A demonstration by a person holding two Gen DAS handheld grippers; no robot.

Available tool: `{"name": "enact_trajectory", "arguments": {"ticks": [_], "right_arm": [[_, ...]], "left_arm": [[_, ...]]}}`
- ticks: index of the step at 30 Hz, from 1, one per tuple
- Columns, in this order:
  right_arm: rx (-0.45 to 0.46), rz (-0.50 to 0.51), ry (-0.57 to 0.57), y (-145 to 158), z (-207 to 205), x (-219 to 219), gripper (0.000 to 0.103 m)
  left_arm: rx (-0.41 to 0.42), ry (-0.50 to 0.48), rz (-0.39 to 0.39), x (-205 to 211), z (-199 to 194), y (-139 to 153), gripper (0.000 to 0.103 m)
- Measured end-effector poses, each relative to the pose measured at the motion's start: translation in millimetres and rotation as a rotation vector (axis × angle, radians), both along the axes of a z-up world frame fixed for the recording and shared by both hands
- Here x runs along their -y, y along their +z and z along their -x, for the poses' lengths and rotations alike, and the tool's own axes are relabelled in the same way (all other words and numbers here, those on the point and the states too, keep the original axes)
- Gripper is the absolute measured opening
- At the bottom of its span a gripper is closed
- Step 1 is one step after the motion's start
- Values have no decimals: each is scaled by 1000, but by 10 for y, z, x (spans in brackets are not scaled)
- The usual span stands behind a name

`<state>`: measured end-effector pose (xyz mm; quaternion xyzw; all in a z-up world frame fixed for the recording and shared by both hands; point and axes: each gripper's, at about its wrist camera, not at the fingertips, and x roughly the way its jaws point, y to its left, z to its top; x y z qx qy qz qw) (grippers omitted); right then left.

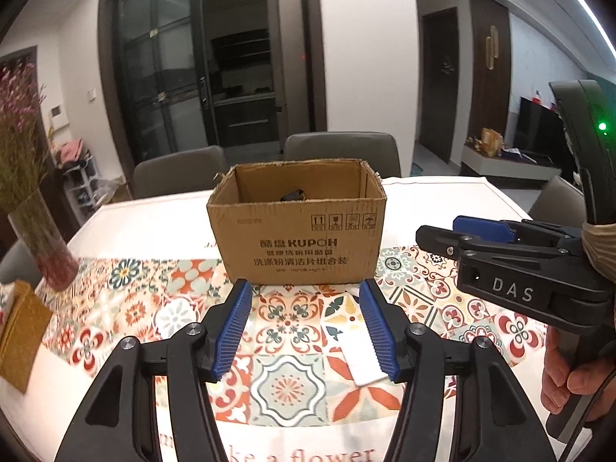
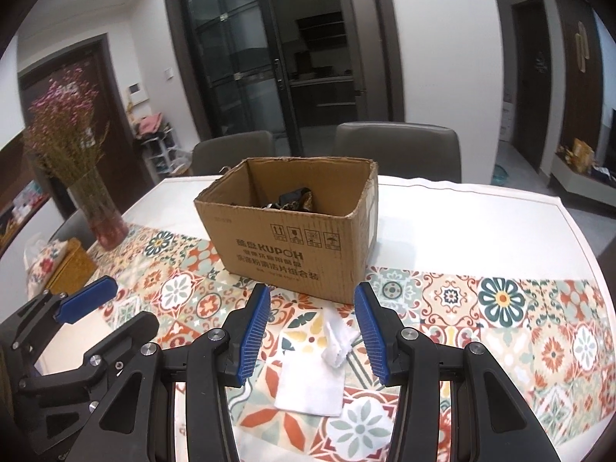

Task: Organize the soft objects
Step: 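Move both tools back toward the white cloth on the table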

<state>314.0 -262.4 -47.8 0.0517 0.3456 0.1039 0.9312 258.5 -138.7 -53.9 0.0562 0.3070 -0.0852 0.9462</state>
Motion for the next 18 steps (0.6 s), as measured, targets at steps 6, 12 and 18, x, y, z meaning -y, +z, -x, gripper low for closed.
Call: {"name": "enact_trajectory", "arguments": {"ticks": [6,12,18], "right_arm": [[2,11,86,-14,-47,102,47],[-3,7,159,-100,-99,209,47],[-34,10,231,-309,-183,276,47]], "left_arm": [[-6,76,19,166,81,-67,65],[-21,146,40,296,133,-204,67],[-41,199,50,435,155,-419,67]]}}
